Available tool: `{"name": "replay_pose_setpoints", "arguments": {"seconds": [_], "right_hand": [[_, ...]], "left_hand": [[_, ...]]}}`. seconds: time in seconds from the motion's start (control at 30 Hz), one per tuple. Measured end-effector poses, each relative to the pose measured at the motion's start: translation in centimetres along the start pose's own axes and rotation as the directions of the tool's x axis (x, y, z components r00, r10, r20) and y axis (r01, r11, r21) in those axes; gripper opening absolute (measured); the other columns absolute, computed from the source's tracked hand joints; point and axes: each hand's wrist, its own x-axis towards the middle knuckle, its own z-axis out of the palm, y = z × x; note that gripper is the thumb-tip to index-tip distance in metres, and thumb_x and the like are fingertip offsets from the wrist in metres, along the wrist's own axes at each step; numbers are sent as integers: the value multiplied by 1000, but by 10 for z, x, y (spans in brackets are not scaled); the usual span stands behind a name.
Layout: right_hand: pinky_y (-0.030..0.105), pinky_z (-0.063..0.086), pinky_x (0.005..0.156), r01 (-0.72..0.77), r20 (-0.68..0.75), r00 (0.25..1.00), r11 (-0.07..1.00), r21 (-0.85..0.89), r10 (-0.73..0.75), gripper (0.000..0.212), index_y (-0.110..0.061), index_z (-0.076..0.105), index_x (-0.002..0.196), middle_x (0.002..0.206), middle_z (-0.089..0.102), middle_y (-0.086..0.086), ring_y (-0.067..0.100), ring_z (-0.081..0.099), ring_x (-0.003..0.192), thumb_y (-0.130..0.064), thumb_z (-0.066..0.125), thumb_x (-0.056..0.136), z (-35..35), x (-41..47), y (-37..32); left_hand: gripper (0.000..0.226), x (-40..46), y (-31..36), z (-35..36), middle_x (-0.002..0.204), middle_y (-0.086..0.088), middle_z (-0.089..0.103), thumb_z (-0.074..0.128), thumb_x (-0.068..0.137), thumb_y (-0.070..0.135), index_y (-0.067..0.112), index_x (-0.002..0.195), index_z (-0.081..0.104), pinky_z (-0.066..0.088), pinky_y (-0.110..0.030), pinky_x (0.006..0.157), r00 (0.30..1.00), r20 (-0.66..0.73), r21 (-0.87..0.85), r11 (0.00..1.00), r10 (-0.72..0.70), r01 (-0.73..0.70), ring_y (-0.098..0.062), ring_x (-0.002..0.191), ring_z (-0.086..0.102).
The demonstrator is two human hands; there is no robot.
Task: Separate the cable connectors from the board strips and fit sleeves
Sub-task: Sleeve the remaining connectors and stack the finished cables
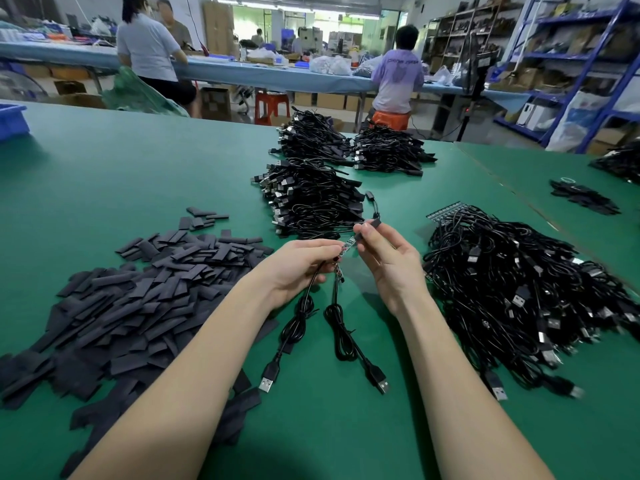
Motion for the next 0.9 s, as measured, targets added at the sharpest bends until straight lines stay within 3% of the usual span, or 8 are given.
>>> {"name": "replay_pose_setpoints", "arguments": {"seconds": [0.23, 0.4, 0.57, 0.77, 0.9], "right_hand": [[18, 57, 73, -8, 51, 999, 1000, -7, 8, 35, -8, 75, 98, 94, 78, 7, 11, 73, 83, -14, 84, 66, 1, -3, -1], [18, 57, 74, -53, 124, 991, 999, -1, 53, 20, -14, 79, 86, 95, 77, 9, 11, 73, 83, -16, 84, 67, 2, -5, -3], [18, 57, 75, -64, 143, 988, 998, -6, 64, 19, -18, 80, 80, 96, 77, 9, 11, 73, 83, -19, 87, 62, 3, -6, -3], [18, 58, 74, -86, 147, 986, 996, 27, 82, 14, -14, 77, 86, 97, 78, 10, 12, 74, 86, -15, 82, 72, 3, -5, 1], [17, 58, 71, -58, 73, 996, 997, 41, 55, 10, -11, 78, 83, 91, 77, 10, 12, 73, 79, -14, 80, 73, 3, -3, 3]], "left_hand": [[20, -3, 3, -2, 83, 0, 66, 63, 96, 8, 6, 114, 72, 42, -17, 55, 1000, 16, 20, 1000, 5, -5, -8, 70, 55], [14, -4, 6, -4, 81, 1, 66, 62, 97, 9, 12, 106, 71, 40, -16, 52, 999, -5, 0, 999, 47, -47, -8, 67, 57], [8, -4, 6, -4, 76, 4, 66, 64, 96, 10, 16, 91, 63, 35, -15, 48, 997, 13, 14, 997, 74, -74, -8, 66, 54], [7, -3, 5, -4, 77, 6, 67, 65, 96, 14, 17, 90, 64, 34, -14, 49, 996, 37, 16, 996, 85, -86, -6, 66, 52], [4, -3, 5, -3, 83, 3, 72, 71, 94, 22, 19, 93, 70, 46, -17, 56, 984, -44, 204, 965, 175, -163, -7, 70, 60]]}}
